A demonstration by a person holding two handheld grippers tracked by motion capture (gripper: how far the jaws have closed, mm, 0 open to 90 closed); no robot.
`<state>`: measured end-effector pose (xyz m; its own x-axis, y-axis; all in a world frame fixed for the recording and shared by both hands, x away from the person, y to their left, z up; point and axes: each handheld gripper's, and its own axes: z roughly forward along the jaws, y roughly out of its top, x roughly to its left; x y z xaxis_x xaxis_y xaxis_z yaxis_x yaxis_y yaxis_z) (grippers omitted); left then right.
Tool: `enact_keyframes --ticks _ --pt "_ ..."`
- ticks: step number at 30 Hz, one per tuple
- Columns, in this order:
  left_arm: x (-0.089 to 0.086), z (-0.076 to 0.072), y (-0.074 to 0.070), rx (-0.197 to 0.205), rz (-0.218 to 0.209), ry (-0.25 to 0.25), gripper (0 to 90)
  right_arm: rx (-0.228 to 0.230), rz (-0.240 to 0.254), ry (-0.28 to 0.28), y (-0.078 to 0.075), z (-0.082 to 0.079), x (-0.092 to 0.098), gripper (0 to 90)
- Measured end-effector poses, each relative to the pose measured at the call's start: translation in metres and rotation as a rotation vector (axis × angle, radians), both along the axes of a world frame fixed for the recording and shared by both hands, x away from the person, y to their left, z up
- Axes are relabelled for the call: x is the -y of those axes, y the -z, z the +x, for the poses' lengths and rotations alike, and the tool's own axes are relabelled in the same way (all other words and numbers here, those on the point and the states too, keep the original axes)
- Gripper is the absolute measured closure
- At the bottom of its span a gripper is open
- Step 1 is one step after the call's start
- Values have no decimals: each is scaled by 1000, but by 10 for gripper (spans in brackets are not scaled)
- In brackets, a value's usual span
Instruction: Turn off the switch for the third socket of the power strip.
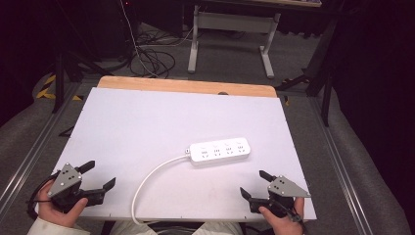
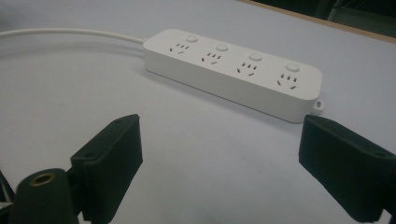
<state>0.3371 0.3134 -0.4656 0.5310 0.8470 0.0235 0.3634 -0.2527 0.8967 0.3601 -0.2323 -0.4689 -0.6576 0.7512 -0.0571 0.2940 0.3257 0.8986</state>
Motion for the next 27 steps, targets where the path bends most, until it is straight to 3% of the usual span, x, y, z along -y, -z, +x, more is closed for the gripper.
enact_keyframes --ticks 9,27 --pt "1 -1 0 6 -9 -3 105 -9 -10 -24 -15 13 -8 189" --pt "0 0 0 10 -2 -16 102 -10 -10 -30 -39 48 -22 190"
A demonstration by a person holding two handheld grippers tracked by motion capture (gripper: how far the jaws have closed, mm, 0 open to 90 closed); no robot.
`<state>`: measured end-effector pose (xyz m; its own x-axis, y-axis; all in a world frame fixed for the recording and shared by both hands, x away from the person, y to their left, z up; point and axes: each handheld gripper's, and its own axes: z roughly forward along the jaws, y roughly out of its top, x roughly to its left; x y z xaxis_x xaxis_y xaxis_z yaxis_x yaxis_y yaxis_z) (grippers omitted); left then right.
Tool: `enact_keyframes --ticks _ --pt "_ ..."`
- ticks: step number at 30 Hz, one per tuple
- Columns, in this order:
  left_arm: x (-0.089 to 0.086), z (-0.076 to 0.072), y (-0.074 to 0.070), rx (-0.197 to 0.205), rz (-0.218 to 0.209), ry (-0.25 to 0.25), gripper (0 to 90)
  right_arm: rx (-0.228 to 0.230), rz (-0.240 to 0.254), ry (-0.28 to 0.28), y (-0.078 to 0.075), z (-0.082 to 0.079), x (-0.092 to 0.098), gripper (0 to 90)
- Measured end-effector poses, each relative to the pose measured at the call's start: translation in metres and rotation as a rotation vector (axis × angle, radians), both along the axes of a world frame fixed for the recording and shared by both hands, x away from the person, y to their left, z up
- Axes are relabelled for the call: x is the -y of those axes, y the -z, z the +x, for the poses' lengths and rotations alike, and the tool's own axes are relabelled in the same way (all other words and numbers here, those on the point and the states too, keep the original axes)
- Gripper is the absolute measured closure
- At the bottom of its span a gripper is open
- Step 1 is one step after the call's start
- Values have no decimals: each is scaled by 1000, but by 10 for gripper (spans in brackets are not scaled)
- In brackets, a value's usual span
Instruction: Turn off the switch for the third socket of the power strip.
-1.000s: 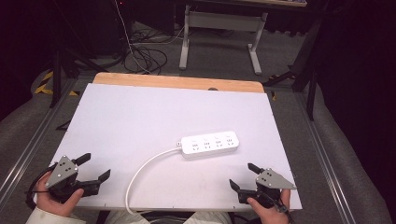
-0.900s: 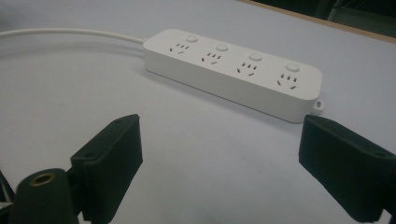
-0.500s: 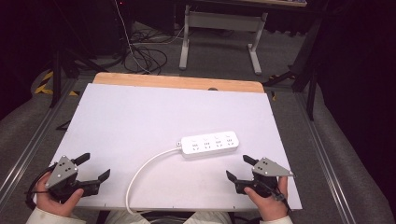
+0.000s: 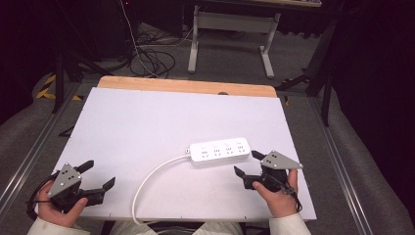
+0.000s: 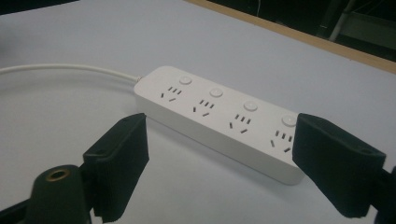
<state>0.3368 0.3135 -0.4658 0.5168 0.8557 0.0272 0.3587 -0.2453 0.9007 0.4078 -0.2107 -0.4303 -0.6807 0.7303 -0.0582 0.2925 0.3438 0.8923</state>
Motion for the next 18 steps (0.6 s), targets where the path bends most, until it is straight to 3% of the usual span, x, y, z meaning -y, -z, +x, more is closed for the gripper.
enact_keyframes --ticks 18 --pt "0 0 0 3 2 -5 102 -3 4 -2 -11 31 -14 189"
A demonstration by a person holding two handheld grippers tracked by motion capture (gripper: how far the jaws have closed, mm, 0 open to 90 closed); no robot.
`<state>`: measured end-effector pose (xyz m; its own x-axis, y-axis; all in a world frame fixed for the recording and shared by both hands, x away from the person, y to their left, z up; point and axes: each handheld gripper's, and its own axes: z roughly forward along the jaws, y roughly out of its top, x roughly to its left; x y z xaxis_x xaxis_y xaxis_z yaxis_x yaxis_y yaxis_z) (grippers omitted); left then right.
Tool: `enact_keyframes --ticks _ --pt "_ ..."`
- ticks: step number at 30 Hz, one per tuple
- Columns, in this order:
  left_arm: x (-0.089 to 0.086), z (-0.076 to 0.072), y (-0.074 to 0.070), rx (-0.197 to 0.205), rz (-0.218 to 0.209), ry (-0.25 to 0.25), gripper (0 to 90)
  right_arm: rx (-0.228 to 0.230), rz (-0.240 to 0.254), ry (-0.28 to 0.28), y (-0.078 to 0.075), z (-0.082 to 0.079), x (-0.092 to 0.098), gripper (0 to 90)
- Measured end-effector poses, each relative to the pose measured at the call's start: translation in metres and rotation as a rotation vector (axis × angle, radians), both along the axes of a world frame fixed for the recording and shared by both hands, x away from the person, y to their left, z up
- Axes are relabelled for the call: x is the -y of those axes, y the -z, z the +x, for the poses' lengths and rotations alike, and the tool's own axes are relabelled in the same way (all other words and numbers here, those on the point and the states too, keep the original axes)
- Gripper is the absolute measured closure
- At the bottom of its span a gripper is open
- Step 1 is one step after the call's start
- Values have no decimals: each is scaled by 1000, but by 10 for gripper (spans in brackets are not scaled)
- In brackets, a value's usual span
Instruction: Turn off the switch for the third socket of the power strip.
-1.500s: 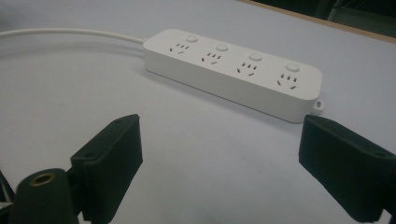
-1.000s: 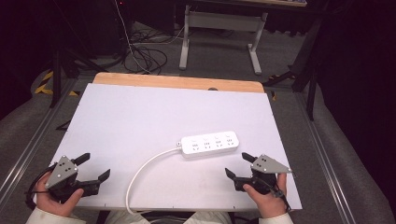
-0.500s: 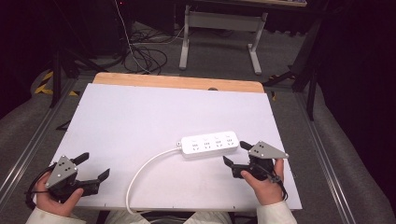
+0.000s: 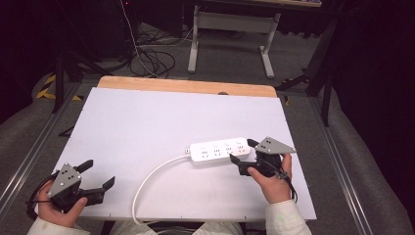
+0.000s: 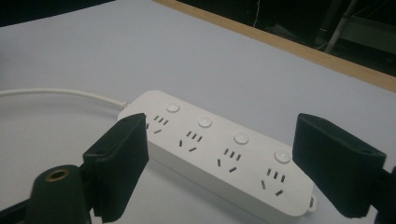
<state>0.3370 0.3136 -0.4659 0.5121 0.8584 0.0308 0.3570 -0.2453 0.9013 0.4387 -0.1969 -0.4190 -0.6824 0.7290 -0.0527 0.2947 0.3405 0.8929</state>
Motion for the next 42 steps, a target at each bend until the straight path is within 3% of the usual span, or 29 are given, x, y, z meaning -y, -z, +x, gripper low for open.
enact_keyframes --ticks 14,15,20,26,32,42 --pt "0 1 0 -3 10 7 106 -44 -1 -7 6 27 -11 230" --pt "1 1 1 -6 6 9 105 -40 1 -2 6 28 -12 270" --pt "2 1 1 -7 0 8 106 -12 -9 -42 7 34 -14 730" --pt "2 1 1 -7 6 13 108 -21 -48 -33 16 46 -23 900" --pt "2 1 1 -9 9 15 108 -60 -90 -1 27 57 -27 900" --pt "3 1 2 -17 3 21 112 -109 -88 33 36 66 -28 900"
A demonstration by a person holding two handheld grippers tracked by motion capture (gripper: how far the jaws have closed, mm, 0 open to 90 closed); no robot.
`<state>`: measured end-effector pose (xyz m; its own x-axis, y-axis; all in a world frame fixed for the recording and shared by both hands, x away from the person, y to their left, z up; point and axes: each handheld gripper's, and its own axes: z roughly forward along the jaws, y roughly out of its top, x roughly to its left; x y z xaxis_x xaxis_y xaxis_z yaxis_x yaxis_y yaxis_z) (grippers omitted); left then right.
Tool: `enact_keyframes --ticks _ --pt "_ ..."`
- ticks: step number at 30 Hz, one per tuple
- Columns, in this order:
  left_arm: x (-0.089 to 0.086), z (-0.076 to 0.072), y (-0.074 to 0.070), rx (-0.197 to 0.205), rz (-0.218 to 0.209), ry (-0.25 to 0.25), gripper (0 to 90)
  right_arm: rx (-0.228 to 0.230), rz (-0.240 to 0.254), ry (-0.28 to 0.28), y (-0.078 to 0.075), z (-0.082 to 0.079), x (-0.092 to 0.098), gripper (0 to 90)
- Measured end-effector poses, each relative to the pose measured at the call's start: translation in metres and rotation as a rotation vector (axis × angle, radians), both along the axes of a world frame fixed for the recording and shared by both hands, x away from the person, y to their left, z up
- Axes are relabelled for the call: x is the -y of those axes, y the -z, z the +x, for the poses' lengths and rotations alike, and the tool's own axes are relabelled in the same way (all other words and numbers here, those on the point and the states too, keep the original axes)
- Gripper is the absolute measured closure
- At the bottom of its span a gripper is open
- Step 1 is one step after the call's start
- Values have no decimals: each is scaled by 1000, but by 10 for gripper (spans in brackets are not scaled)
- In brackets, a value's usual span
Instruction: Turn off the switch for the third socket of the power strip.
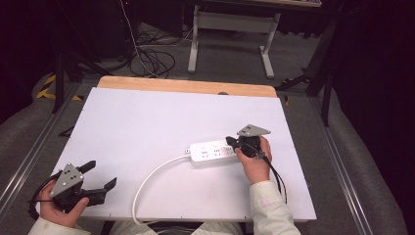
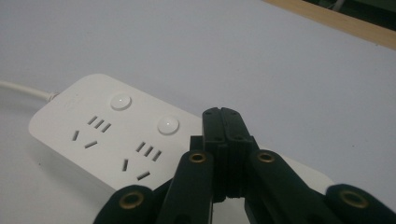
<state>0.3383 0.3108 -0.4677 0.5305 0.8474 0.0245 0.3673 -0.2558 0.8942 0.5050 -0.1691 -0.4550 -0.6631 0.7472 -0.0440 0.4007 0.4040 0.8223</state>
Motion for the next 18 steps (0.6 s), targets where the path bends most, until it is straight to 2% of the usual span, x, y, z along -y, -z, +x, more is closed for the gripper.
enact_keyframes --ticks 3,18 --pt "0 0 0 -2 2 3 112 -21 21 12 4 3 0 900" --pt "0 0 0 -2 12 9 121 -40 15 34 13 9 1 900"
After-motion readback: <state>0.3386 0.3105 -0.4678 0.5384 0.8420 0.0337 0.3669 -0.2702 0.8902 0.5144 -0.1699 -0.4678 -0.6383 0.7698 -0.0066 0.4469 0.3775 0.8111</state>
